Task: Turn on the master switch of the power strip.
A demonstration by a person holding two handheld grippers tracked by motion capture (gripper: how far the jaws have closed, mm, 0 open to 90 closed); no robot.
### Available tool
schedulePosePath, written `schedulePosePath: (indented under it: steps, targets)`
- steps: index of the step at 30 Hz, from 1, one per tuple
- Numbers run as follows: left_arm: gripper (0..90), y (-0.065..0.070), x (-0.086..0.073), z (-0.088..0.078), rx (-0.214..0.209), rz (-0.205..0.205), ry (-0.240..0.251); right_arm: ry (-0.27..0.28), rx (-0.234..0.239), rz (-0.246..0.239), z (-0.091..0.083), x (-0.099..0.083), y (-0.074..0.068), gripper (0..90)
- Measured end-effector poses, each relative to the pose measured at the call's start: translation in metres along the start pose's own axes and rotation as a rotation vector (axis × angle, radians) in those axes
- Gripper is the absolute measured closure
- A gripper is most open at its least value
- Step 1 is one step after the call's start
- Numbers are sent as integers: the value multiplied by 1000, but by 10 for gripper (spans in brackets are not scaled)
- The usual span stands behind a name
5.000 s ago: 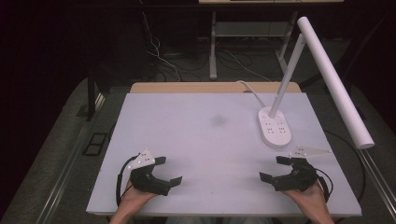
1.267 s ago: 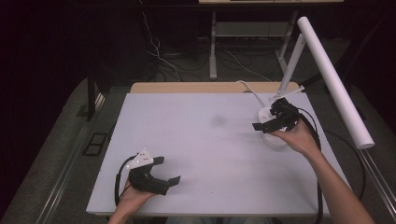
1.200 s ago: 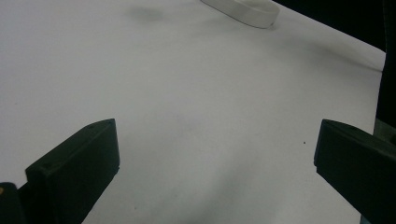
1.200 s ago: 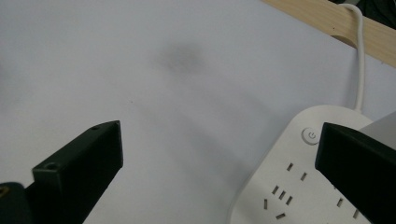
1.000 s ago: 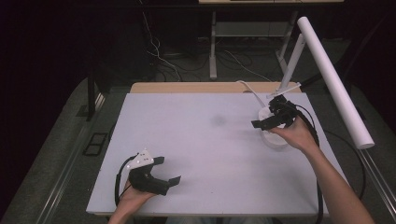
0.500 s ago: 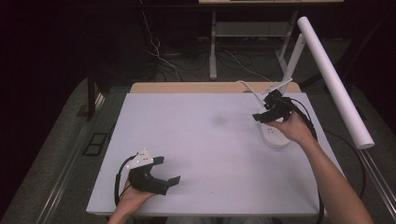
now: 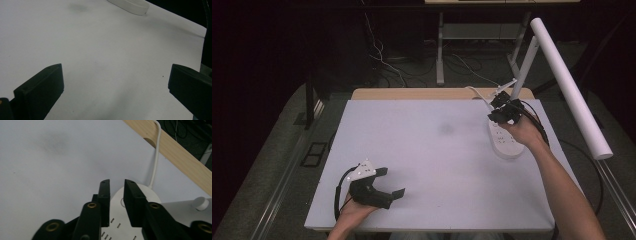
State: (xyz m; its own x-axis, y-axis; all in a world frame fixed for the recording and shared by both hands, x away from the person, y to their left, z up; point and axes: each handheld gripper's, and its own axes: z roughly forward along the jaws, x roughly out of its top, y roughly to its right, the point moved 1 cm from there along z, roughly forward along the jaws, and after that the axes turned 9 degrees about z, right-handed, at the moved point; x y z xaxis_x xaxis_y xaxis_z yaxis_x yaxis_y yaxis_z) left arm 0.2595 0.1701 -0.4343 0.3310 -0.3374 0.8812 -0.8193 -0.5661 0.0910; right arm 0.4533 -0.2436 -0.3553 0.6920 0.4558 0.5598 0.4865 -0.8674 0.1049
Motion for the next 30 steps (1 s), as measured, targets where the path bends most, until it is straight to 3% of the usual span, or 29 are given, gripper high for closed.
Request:
schedulePosePath:
  steps: [8, 30]
  targets:
    - [0, 0, 0, 0, -2, 2, -1, -16, -65, -10, 13, 4, 3, 893]
    - [0, 0, 0, 0, -4, 3, -1, -82, -128, -11, 46, 3, 6, 894]
